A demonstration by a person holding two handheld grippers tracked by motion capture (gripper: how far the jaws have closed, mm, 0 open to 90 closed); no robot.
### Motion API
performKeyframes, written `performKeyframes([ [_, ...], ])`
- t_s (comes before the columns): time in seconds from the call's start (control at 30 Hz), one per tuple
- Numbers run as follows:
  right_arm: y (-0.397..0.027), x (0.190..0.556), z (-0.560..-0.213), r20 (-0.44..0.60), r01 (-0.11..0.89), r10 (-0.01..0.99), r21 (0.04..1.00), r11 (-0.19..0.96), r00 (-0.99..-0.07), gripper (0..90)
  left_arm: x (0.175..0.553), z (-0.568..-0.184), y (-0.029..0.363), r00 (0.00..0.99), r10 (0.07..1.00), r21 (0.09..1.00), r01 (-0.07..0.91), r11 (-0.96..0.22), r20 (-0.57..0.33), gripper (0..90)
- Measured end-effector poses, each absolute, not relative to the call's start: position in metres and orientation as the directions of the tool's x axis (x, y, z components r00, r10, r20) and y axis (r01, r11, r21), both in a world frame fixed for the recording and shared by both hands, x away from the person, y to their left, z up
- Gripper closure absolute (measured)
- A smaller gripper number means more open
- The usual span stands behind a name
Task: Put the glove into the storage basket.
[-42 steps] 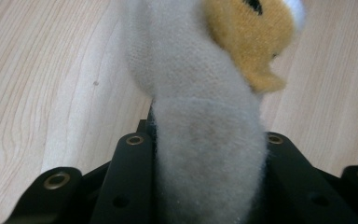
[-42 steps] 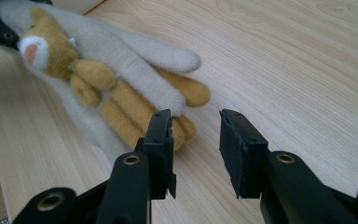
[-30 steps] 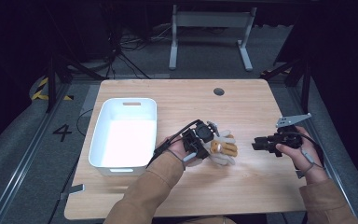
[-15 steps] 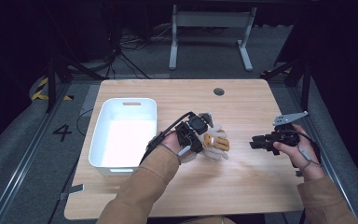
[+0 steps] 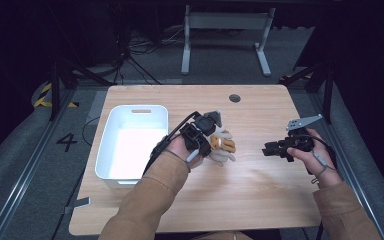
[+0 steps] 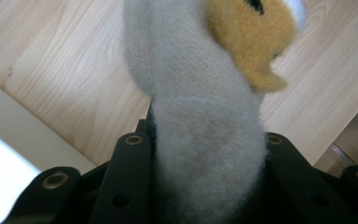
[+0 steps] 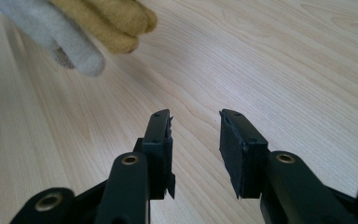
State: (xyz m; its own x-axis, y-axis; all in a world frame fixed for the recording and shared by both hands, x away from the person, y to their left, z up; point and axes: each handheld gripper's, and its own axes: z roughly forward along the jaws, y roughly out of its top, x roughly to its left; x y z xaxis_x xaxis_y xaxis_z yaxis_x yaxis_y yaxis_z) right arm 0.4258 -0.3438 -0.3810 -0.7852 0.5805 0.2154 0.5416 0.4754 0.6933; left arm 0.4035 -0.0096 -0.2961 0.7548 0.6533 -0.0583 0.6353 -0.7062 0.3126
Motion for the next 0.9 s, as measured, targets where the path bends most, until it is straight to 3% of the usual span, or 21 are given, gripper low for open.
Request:
performKeyframes([
  [0.53,-0.339,0.441,-0.38,0.222,0.541,0.575,0.695,0.473,-0.788,65.1,0.409,-0.277,0.02,0.588,0.807,0.303,0.78,-0.548,-0.055,69.4],
  [0.9,-0.338,0.442,-0.381,0.225,0.546,0.578,0.691,0.473,-0.785,65.1,0.414,-0.257,0.044,0.527,0.847,0.316,0.817,-0.482,-0.072,69.2],
])
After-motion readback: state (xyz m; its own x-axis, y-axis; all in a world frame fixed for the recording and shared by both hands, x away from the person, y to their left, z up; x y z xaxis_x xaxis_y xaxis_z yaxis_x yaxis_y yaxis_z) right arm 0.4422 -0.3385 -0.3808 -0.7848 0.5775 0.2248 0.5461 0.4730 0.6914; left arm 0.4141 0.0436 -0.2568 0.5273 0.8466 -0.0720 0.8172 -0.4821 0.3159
